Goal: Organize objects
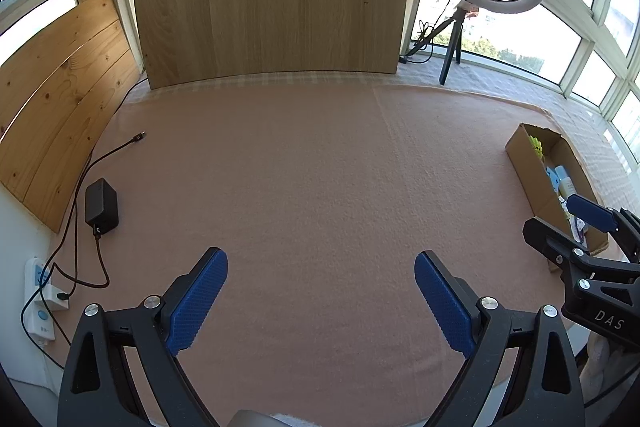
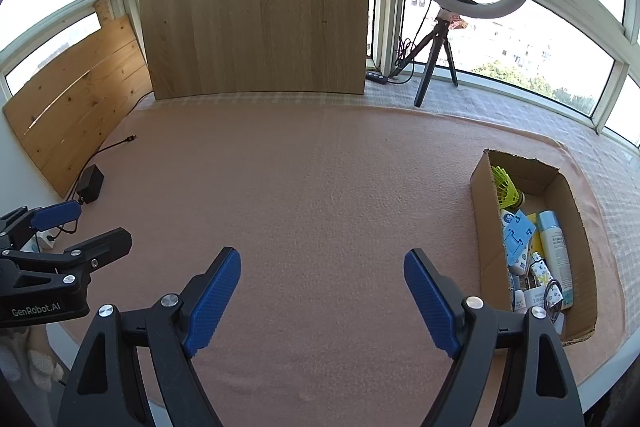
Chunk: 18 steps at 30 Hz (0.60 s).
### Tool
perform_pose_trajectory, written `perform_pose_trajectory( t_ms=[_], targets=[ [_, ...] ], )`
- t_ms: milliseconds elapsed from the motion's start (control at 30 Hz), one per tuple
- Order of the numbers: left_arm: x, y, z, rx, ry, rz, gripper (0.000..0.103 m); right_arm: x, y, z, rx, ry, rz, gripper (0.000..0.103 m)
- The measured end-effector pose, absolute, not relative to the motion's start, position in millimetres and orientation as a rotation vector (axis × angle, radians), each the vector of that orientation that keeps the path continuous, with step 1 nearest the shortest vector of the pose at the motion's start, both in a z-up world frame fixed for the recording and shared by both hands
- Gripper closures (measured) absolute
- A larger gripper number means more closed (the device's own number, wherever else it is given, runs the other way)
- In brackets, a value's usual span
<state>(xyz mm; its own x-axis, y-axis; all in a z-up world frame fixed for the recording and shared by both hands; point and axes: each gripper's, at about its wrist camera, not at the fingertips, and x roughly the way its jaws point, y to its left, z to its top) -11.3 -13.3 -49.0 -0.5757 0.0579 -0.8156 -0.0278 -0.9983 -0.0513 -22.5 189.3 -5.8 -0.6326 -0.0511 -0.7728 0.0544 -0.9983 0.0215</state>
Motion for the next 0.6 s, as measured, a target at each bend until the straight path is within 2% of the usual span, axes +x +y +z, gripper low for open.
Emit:
perform_pose_trajectory(
  t_ms=[600],
  targets=[
    [-18.2,-14.3,-56.0,-1.399,-0.024,2.753,0.005,-28.2,193.2,-13.1,1.350,-0.006,-2.772,0.022]
  ],
)
